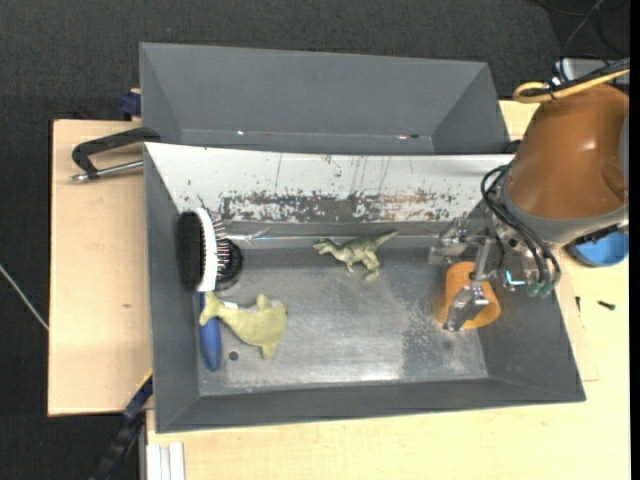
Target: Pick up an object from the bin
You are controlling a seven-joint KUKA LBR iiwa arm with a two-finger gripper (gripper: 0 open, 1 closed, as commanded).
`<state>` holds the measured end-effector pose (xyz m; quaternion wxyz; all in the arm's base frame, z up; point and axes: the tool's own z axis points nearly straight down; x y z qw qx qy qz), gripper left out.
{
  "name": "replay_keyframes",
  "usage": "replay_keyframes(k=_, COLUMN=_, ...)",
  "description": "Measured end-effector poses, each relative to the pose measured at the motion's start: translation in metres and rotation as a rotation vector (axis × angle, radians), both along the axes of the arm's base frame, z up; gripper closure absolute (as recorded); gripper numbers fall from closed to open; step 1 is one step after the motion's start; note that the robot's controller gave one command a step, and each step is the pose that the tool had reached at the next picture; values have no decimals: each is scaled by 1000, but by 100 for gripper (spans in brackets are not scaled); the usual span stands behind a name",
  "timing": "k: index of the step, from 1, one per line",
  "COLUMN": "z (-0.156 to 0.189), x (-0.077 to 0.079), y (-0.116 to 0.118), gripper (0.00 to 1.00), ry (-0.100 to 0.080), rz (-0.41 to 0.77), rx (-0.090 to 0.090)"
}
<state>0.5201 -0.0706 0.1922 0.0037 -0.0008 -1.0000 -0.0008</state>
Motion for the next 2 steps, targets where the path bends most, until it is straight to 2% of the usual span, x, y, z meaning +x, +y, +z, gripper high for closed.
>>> replay_keyframes(k=1, z=-90, x=34, y=-72, gripper=0, ry=-8, rz=327, rx=0)
replay_keyframes(k=2, z=-115, x=42, y=-76, gripper=0, ry=-11, rz=660, rx=0)
